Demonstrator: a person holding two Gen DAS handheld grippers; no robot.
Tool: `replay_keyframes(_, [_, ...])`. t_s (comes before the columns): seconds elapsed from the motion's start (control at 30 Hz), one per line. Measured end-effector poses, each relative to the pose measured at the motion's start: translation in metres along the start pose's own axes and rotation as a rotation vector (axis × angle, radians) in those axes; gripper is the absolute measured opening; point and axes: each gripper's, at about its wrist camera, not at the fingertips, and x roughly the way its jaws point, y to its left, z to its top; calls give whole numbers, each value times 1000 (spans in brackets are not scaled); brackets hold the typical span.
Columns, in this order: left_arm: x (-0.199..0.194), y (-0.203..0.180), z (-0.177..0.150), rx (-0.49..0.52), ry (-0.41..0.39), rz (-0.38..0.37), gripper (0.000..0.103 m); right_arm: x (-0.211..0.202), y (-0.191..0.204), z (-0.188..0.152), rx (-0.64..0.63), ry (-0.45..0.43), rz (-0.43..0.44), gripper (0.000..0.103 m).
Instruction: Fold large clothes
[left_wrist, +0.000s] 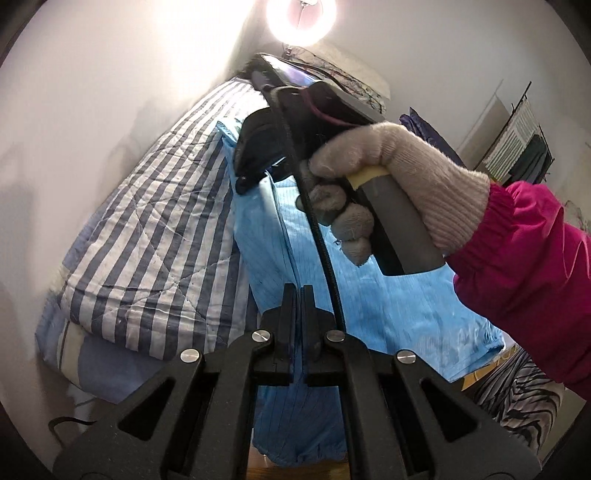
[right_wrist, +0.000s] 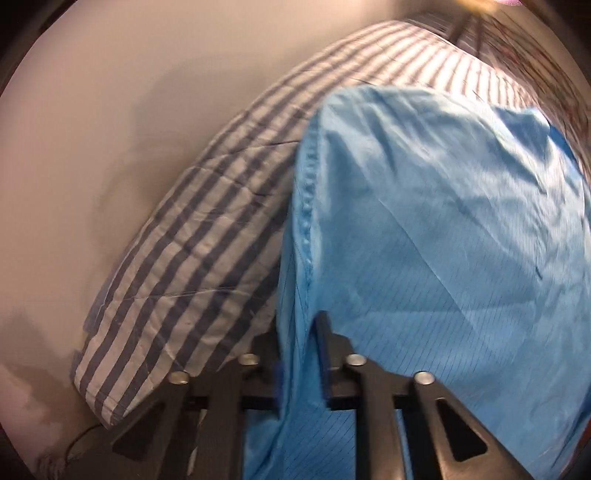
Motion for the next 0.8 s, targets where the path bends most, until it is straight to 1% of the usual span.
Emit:
replay_keyframes(0.07, [-2,-8,0,25,-5,2,0,-10,-13,-6,36,-43,55,0])
replay_keyframes(0.2, [-6,-34,3,104,-24,-2,0,-33,-44,-18,98,-127,169,0])
replay_keyframes(0.27, [-7,-50,4,147,-36,2,0,-48,-65,-27,143,-180,241,0])
replay_keyframes(0.4, [-4,-78,6,212,-38,-13,0,-73,-106,-47,229,-266,339,0])
replay_keyframes(0.43, [-2,-87,5,230,-32,-21,0,-79,-123,-56,263,-290,364,0])
replay_keyframes(0.53, [7,-108,4,276,-12,-44,0,-87,-153,-75,328,-327,408,0])
replay_keyframes(0.6, [14,-126,2,311,8,-62,0,-91,-183,-96,389,-364,455,0])
replay_keyframes(0.63, [17,-131,1,322,15,-67,0,-90,-189,-103,407,-373,466,0])
replay_keyframes(0.67, [23,-138,-1,337,32,-74,0,-89,-204,-114,443,-383,481,0])
replay_keyframes(0.73, [33,-148,-5,356,63,-85,0,-81,-227,-132,514,-382,509,0])
replay_keyframes(0.8, [43,-156,-11,373,98,-99,0,-64,-254,-145,595,-361,520,0])
